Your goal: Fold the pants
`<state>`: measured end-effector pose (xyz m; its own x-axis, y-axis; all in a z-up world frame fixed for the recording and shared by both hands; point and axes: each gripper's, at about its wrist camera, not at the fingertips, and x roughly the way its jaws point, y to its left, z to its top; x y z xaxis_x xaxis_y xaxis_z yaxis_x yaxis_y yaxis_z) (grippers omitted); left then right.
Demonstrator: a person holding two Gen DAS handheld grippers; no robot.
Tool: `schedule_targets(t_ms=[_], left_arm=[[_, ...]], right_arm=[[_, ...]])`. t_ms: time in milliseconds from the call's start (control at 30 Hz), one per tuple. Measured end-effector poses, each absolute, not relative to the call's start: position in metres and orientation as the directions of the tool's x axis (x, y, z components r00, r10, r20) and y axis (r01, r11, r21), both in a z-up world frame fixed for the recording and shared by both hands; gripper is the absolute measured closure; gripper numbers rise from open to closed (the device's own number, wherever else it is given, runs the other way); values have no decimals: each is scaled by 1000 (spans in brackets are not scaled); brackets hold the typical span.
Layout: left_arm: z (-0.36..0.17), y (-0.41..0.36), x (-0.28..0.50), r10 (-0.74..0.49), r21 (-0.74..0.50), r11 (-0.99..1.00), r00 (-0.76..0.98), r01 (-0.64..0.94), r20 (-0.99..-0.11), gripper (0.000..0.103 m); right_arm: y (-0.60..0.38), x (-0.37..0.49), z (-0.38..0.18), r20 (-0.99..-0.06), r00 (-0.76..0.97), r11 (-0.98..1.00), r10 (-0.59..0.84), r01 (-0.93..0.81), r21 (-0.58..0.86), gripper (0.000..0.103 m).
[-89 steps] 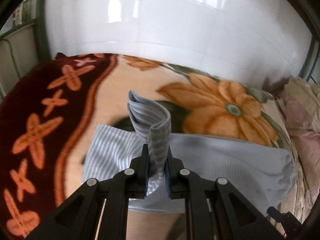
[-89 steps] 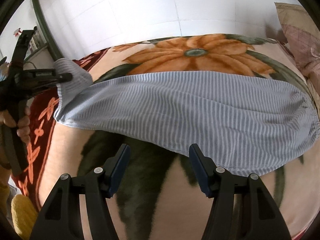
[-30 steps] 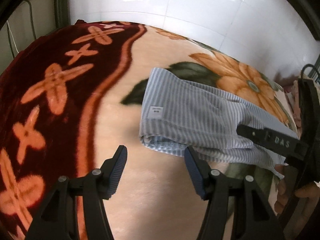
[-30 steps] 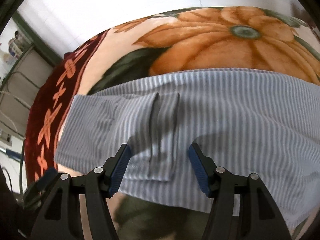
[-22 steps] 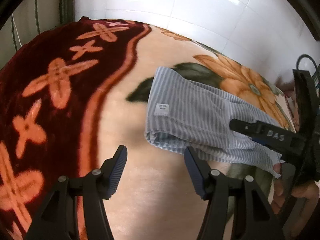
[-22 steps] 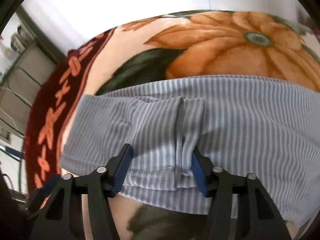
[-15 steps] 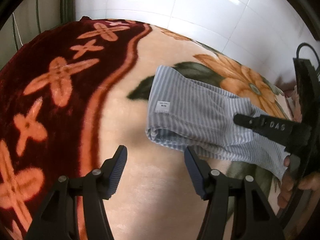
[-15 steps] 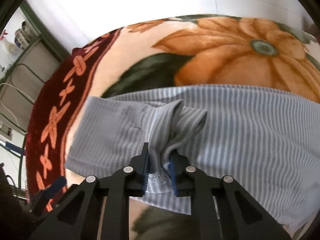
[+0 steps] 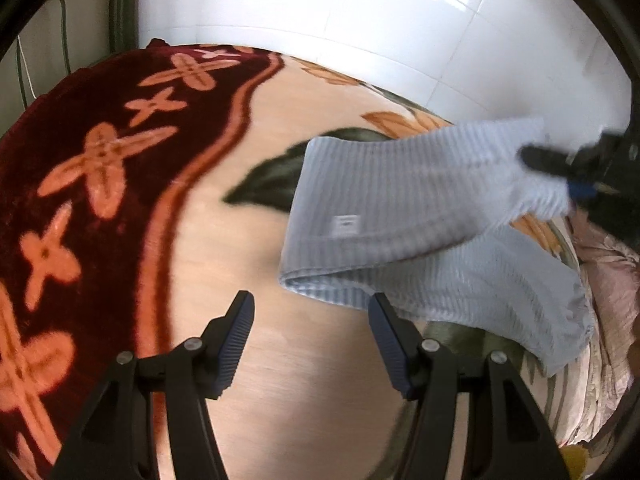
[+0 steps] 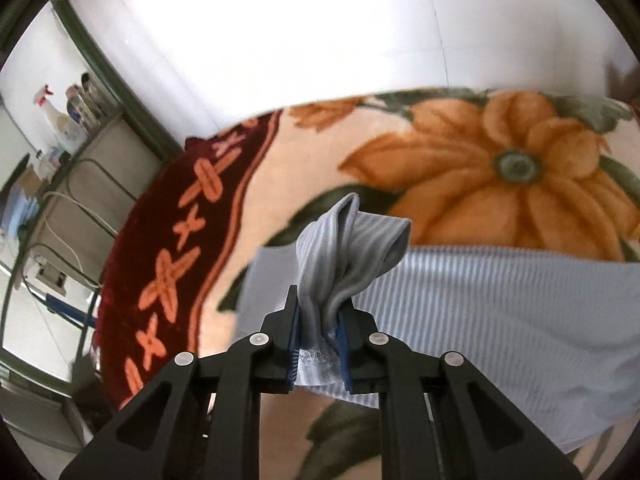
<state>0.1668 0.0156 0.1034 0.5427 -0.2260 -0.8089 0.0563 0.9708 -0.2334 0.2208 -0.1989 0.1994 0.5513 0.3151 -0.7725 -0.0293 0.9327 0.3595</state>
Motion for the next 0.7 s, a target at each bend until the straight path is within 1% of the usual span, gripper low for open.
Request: schedule_targets(t_ms=[167, 333, 700], left_arm=[[101, -2, 166, -246, -245, 967, 534, 74, -809, 41], [102, -16, 165, -253, -248, 965, 533, 83, -807, 41], [108, -64, 159, -265, -243, 964, 524, 113, -809, 41]], right_arm=[[-226, 215, 232, -762, 584, 944, 280, -22, 330, 86], [-267, 203, 257, -757, 598, 942, 265, 9, 337, 86], [-363, 170, 285, -767, 621, 958, 160, 89, 272, 86]])
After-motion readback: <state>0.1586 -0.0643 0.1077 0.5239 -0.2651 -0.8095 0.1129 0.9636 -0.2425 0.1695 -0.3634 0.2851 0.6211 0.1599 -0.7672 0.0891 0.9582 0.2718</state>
